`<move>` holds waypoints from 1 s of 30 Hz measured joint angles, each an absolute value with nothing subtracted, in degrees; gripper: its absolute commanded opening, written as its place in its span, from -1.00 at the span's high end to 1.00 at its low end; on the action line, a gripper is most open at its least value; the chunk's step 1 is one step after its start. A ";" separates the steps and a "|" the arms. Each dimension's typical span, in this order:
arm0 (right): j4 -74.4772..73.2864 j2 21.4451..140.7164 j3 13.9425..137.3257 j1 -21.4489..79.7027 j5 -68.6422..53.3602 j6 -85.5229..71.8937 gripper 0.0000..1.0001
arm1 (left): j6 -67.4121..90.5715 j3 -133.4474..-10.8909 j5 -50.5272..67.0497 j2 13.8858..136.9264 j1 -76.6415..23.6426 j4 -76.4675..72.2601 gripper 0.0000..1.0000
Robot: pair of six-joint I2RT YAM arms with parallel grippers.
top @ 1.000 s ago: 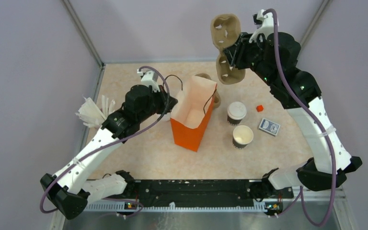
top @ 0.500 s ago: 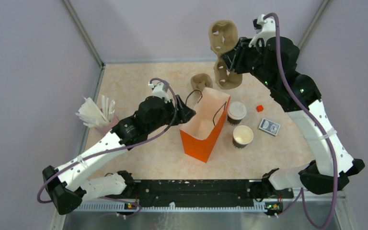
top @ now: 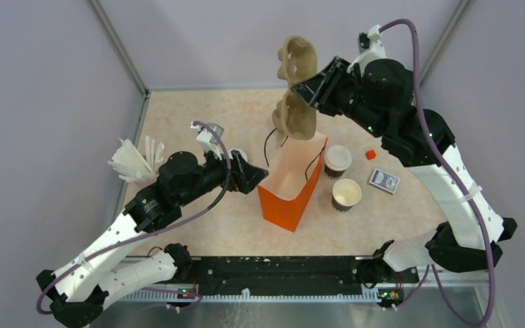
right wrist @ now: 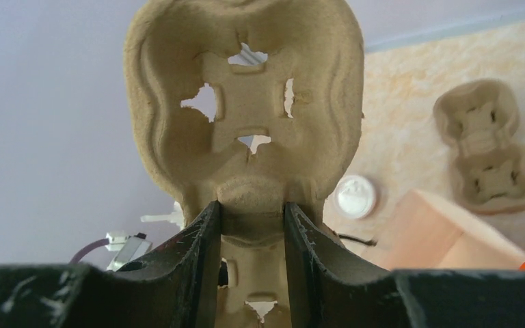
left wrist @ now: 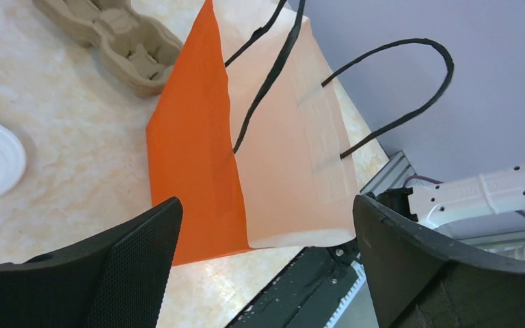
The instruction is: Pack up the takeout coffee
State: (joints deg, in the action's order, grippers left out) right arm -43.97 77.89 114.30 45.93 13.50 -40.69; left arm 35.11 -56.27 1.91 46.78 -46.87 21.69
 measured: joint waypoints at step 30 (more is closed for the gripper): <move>-59.81 75.09 103.85 53.52 25.50 -64.01 0.39 | 29.95 -78.26 11.84 64.69 -33.26 33.85 -0.64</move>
